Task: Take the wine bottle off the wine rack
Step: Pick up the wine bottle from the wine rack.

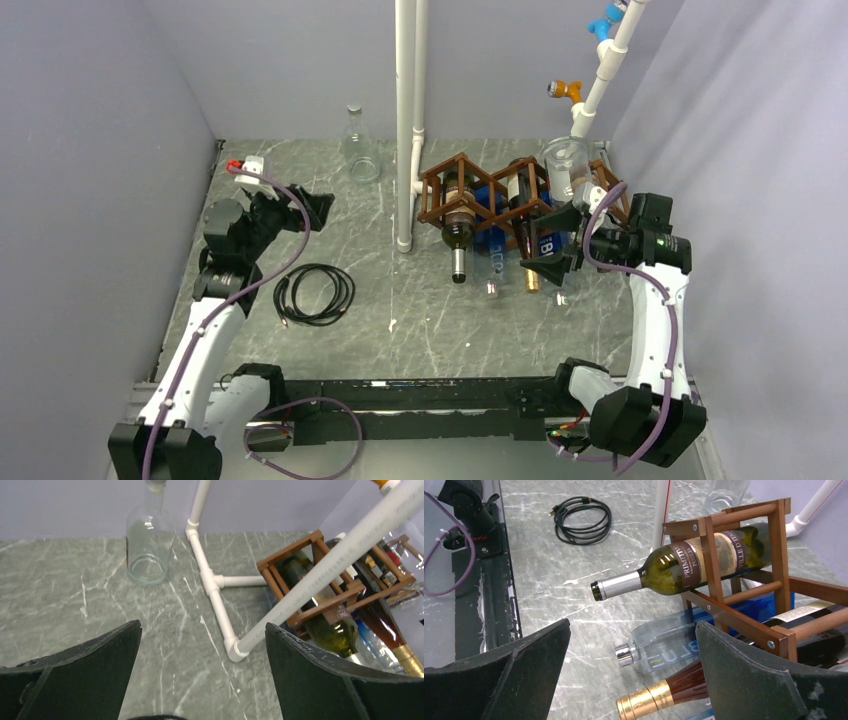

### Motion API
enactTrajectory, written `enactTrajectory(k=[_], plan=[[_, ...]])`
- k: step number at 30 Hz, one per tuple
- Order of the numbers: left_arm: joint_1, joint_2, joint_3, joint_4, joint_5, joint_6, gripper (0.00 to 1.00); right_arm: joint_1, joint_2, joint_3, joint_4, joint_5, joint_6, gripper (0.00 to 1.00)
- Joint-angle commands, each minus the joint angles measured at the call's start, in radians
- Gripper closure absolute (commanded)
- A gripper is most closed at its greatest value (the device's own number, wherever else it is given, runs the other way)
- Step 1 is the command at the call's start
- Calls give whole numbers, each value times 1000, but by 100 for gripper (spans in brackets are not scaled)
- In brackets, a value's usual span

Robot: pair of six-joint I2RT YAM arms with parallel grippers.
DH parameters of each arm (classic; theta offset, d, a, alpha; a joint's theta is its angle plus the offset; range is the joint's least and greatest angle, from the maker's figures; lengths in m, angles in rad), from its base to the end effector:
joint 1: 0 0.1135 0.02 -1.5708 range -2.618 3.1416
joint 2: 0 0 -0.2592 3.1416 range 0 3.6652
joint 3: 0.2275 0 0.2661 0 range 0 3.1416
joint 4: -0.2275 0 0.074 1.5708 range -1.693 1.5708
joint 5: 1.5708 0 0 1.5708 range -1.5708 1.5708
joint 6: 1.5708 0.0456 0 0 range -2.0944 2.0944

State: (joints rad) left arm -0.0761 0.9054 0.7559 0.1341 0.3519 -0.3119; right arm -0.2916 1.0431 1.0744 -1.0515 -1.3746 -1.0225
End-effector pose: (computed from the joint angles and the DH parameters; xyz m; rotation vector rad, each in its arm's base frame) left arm 0.2402 -0.0341 0.3363 0.0895 1.6130 -0.5797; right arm 0.1949 -0.0118 0.3349 -1.0151 1.5054 0.8444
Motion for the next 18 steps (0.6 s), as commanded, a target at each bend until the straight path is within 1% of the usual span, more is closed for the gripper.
enactTrajectory(k=[1, 3, 5, 7, 9, 10, 14, 18], plan=[[2, -64, -16, -110, 12, 51, 1, -6, -1, 97, -146, 24, -103, 1], [2, -77, -20, -172, 17, 65, 0, -6, -6, 117, -174, 39, -100, 1], [1, -82, -25, -218, 31, 76, 0, -5, -24, 125, -158, 54, -57, 0], [1, -81, -29, -268, 50, 91, 0, -6, -50, 120, -104, 69, 24, 0], [1, -81, -33, -303, 60, 103, 1, -5, -82, 111, -13, 97, 144, 0], [1, -84, -35, -314, 64, 106, 0, -7, -92, 112, 9, 119, 180, 0], [-1, -106, -44, -316, 78, 100, 0, -14, -80, 163, 4, 190, 263, 0], [-1, -105, -41, -321, 91, 90, 1, -18, -76, 188, 51, 293, 403, 0]])
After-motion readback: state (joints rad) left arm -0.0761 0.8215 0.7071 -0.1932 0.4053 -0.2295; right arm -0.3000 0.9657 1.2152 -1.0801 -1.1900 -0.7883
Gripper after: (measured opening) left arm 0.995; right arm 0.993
